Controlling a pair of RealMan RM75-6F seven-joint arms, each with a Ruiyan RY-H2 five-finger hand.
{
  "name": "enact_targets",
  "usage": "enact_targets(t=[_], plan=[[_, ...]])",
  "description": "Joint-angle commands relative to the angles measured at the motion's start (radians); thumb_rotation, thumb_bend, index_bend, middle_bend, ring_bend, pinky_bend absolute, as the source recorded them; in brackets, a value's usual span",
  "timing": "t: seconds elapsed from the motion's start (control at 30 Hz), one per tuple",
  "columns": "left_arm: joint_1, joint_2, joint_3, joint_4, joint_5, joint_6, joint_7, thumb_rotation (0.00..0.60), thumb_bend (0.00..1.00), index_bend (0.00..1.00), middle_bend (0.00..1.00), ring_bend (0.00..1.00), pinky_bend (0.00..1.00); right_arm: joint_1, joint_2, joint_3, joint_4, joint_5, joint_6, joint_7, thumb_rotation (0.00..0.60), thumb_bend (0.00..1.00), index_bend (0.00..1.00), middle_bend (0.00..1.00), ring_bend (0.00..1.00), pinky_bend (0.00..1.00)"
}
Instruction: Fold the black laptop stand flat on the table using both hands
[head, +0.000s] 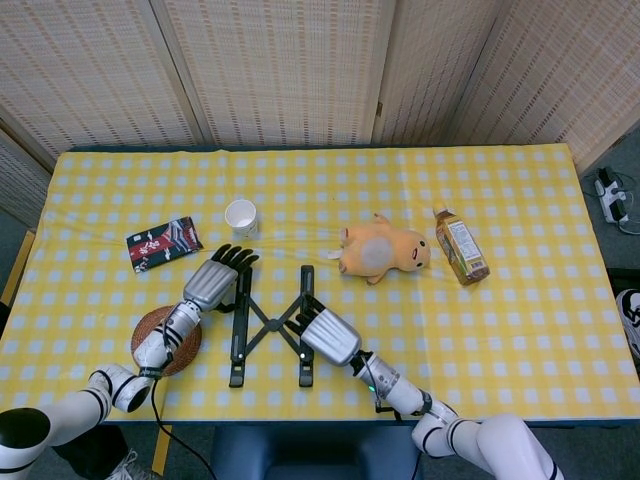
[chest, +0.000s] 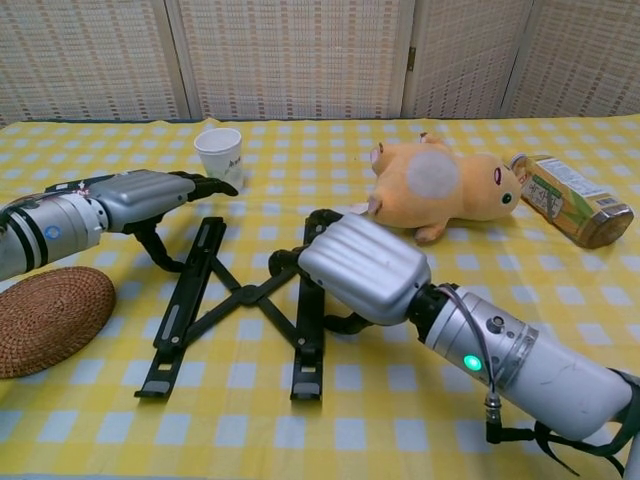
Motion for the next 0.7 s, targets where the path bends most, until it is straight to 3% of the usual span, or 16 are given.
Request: enact_targets(t=[0.03, 0.7], plan=[[-0.001, 0.002, 0.001, -0.007, 0.001, -0.002, -0.001, 0.6, 0.19, 0.1, 0.08, 0.0, 0.01, 0.002, -0.004, -0.001, 0.004, -0.001, 0.001, 0.0, 0.6, 0.26, 0.33, 0.51, 0.46, 0.19], [-0.01, 0.02, 0.01, -0.109, 0.025, 0.009, 0.002, 0.6, 0.19, 0.1, 0.08, 0.0, 0.01, 0.017, -0.051, -0.013, 0.027, -0.013, 0.008, -0.014, 0.6, 0.26, 0.33, 0.51, 0.45, 0.2]])
